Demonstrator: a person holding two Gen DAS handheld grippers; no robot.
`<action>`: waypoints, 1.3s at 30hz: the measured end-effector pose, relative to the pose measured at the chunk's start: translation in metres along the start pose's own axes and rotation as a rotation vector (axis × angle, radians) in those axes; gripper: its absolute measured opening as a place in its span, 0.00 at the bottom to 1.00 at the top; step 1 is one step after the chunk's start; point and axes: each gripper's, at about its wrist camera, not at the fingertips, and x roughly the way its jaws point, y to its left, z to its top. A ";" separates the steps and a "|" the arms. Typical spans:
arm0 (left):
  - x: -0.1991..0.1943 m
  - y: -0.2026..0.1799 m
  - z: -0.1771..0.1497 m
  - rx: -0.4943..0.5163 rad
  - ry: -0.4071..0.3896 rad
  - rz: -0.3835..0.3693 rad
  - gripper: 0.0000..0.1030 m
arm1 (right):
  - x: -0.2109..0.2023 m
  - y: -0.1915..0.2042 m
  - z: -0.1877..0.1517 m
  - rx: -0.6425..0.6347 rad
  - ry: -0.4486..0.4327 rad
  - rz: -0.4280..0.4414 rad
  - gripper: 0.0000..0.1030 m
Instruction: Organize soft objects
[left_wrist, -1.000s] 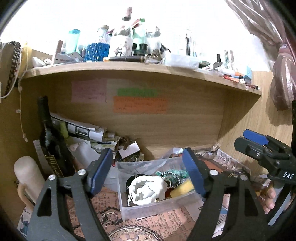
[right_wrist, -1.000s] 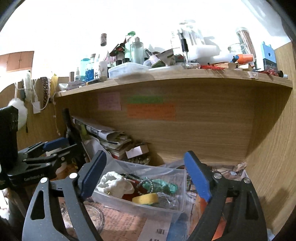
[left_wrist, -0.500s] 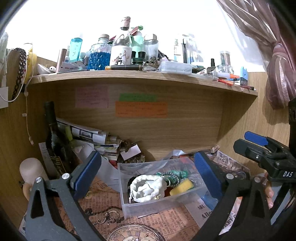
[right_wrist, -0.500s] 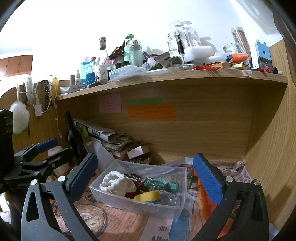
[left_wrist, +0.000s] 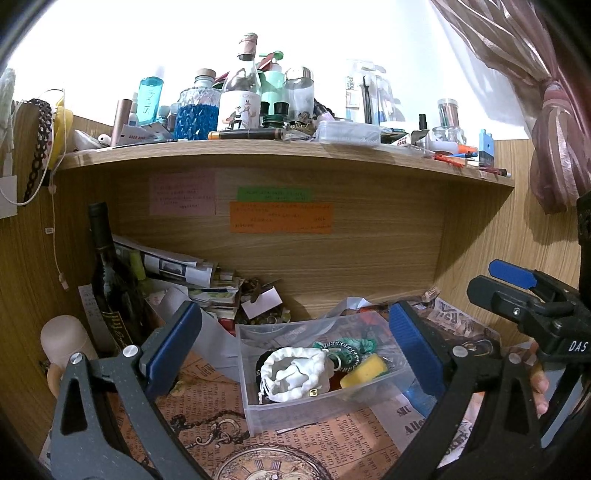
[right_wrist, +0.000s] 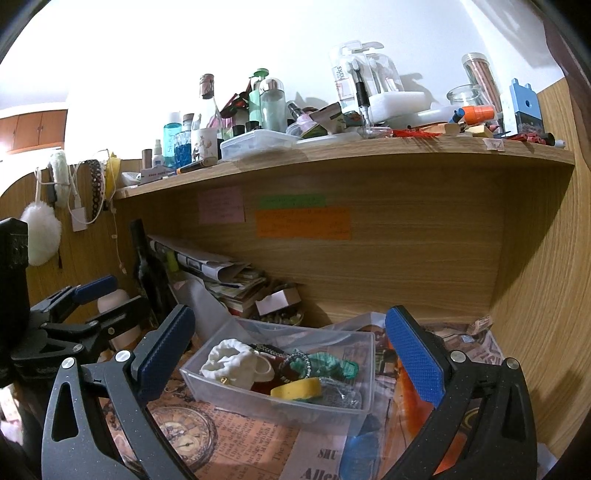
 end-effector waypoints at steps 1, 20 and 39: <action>0.000 0.000 0.000 0.004 -0.002 0.001 1.00 | 0.000 0.000 0.000 0.000 -0.001 0.000 1.00; 0.000 0.000 0.000 0.006 0.000 0.004 1.00 | -0.002 0.004 0.000 -0.001 -0.003 0.004 1.00; 0.005 0.003 -0.002 0.003 0.021 -0.021 1.00 | 0.000 0.007 -0.002 0.002 0.002 0.000 1.00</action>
